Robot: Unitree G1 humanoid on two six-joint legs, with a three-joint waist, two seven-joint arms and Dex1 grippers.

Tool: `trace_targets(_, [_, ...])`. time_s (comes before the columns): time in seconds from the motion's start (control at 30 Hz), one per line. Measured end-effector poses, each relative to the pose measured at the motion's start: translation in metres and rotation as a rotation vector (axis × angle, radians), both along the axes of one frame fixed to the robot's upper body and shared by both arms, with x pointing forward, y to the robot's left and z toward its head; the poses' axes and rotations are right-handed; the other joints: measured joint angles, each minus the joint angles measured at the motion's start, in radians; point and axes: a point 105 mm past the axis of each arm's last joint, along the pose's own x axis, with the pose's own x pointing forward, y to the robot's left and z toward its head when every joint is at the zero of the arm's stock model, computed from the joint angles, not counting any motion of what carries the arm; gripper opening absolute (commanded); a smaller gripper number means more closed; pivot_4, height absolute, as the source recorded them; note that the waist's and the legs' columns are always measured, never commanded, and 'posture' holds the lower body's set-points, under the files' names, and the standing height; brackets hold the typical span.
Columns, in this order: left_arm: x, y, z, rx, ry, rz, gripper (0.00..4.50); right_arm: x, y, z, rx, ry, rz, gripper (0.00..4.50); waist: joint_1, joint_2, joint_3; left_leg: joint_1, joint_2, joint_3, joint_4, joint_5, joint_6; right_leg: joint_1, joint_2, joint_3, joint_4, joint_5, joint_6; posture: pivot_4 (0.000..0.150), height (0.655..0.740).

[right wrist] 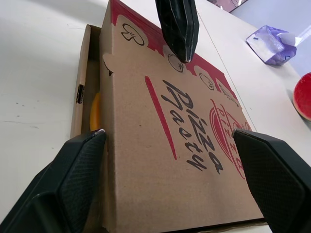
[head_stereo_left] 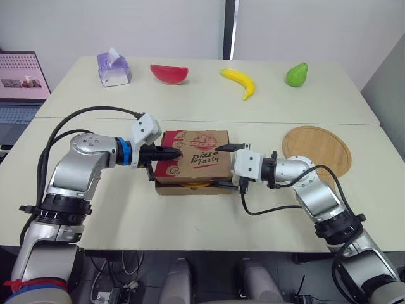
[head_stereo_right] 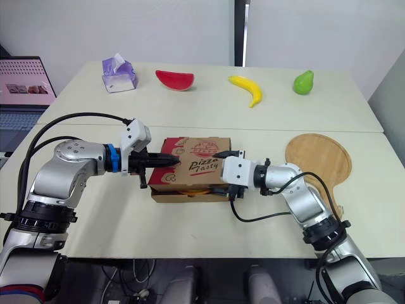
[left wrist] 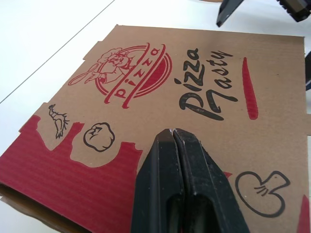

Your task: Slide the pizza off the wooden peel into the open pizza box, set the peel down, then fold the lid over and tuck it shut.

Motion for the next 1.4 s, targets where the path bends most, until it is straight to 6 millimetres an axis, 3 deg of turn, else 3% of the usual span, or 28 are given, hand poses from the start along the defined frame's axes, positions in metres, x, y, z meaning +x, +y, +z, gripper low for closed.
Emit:
trace_targets(0.2, [-0.003,-0.002,-0.015,0.061,0.003,-0.025,0.0,0.0,0.001,-0.006,-0.013,0.014,0.003,4.46,0.0,0.0,0.0,0.0,0.0,0.0,0.0,0.0,0.0,0.0,0.0,0.0,0.0,0.0,0.0,0.15,0.74])
trace_targets(0.43, [-0.003,-0.002,-0.017,0.085,-0.01,-0.031,0.0,-0.011,-0.001,-0.012,-0.011,0.08,0.039,4.46,0.0,0.0,0.0,0.0,0.0,0.0,0.0,0.0,0.0,0.0,0.0,0.0,0.0,0.0,0.0,0.15,0.74])
trace_targets(0.6, [-0.001,0.001,-0.02,0.087,-0.006,-0.023,0.0,-0.025,-0.006,0.004,0.109,0.205,0.086,4.46,0.0,0.0,0.0,0.0,0.0,0.0,0.0,0.0,0.0,0.0,0.0,0.0,0.0,0.0,0.0,0.15,0.74])
trace_targets(0.7, [0.0,0.001,-0.02,0.086,-0.005,-0.023,0.0,-0.013,-0.016,0.023,0.191,0.251,0.034,3.85,0.0,0.0,0.0,0.0,0.0,0.0,0.0,0.0,0.0,0.0,0.0,0.0,0.0,0.0,0.0,0.15,0.74])
trace_targets(0.8, [0.0,0.0,-0.02,0.081,-0.004,-0.027,0.0,0.001,-0.021,0.028,0.234,0.289,-0.024,2.8,0.0,0.0,0.0,0.0,0.0,0.0,0.0,0.0,0.0,0.0,0.0,0.0,0.0,0.0,0.0,0.15,0.74])
trace_targets(0.97, [0.0,-0.002,-0.02,0.08,-0.005,-0.029,0.0,0.004,-0.013,-0.011,0.142,0.405,-0.055,1.1,-0.001,0.0,0.0,0.0,0.0,0.0,0.0,0.0,0.0,0.0,0.0,0.0,0.0,0.0,0.0,0.15,0.74])
trace_targets(1.07, [0.0,0.0,-0.023,0.096,0.0,-0.024,0.0,0.002,-0.007,-0.029,0.049,0.391,-0.054,0.01,-0.001,0.0,0.0,0.0,0.0,0.0,0.0,0.0,0.0,0.0,0.0,0.0,0.0,0.0,0.0,0.15,0.74])
trace_targets(1.4, [-0.007,0.01,-0.038,0.186,-0.026,-0.045,0.0,0.007,-0.004,-0.035,0.006,0.301,-0.059,0.01,-0.001,0.0,-0.003,0.012,0.0,0.0,-0.001,0.0,0.0,0.013,0.0,0.0,-0.002,0.0,0.0,0.15,0.74])
